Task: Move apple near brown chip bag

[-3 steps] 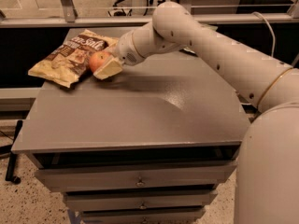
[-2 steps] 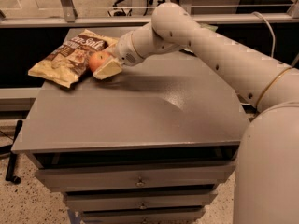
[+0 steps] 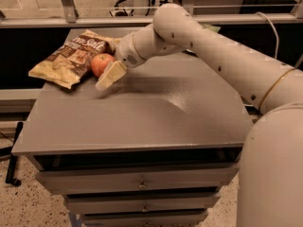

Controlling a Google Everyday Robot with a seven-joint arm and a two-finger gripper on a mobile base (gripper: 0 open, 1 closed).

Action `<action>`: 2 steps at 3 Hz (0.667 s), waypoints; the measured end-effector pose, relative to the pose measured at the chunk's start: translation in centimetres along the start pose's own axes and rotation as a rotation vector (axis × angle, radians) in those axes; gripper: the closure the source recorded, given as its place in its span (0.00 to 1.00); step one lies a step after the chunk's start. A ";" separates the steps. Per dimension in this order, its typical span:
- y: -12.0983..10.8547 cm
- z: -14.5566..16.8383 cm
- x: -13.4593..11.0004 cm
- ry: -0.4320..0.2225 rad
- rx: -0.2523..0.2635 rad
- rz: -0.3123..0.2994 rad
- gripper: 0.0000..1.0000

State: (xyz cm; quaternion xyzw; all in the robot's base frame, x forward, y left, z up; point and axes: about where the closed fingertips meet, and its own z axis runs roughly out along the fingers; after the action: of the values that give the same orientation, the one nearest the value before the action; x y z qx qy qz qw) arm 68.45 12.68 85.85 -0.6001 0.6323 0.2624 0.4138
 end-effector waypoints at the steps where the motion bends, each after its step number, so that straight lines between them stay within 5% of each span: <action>1: 0.2 -3.2 0.7 -0.043 0.041 0.025 0.00; 2: 1.5 -7.7 0.7 -0.119 0.106 0.039 0.00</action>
Offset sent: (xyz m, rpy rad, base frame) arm -0.0621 -0.2036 0.0617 0.2637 -0.1003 -0.2791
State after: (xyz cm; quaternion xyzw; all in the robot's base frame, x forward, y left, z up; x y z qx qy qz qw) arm 65.45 6.09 88.98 -0.5482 0.6311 0.2717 0.4767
